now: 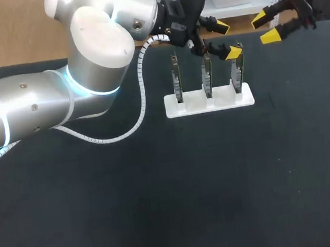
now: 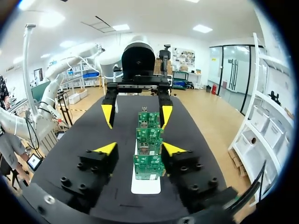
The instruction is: Pick up the optical module with the left hand, and insert it into the network port with the right hand.
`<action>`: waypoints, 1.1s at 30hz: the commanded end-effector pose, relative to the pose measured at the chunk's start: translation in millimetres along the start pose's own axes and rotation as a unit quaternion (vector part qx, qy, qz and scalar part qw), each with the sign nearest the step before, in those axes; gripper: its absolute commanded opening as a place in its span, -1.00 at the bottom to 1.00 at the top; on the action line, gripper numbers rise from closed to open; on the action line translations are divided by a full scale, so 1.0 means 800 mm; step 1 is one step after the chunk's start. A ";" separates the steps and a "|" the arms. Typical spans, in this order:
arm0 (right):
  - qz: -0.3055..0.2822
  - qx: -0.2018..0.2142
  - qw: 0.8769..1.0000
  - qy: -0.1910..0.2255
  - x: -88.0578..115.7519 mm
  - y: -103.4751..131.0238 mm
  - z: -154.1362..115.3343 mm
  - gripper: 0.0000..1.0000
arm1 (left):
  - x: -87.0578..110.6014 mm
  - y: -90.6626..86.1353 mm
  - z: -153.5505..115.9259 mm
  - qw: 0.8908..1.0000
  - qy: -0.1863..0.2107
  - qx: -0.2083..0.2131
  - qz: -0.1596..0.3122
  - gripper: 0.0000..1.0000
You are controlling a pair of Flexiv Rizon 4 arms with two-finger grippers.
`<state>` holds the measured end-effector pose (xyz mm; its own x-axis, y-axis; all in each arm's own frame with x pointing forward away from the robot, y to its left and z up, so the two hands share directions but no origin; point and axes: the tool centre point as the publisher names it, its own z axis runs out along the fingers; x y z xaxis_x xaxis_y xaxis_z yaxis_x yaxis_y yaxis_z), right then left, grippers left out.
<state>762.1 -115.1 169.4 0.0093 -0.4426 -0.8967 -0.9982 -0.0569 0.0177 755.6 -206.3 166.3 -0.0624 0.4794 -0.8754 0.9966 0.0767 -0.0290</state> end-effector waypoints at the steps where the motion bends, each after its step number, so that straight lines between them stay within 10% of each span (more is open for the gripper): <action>1: -0.005 0.003 1.000 0.007 -0.005 0.006 0.002 -1.00 | -0.001 0.000 0.001 1.000 0.002 -0.001 -0.001 1.00; 33: -0.025 -0.023 0.999 0.029 -0.025 -0.004 0.048 -1.00 | -0.001 0.000 0.001 1.000 0.002 -0.001 -0.001 1.00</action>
<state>758.7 -73.3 171.3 0.0657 -0.4896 -0.8695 -0.9933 -0.1148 -0.0104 755.5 -206.3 166.3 -0.0624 0.4793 -0.8754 0.9966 0.0767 -0.0291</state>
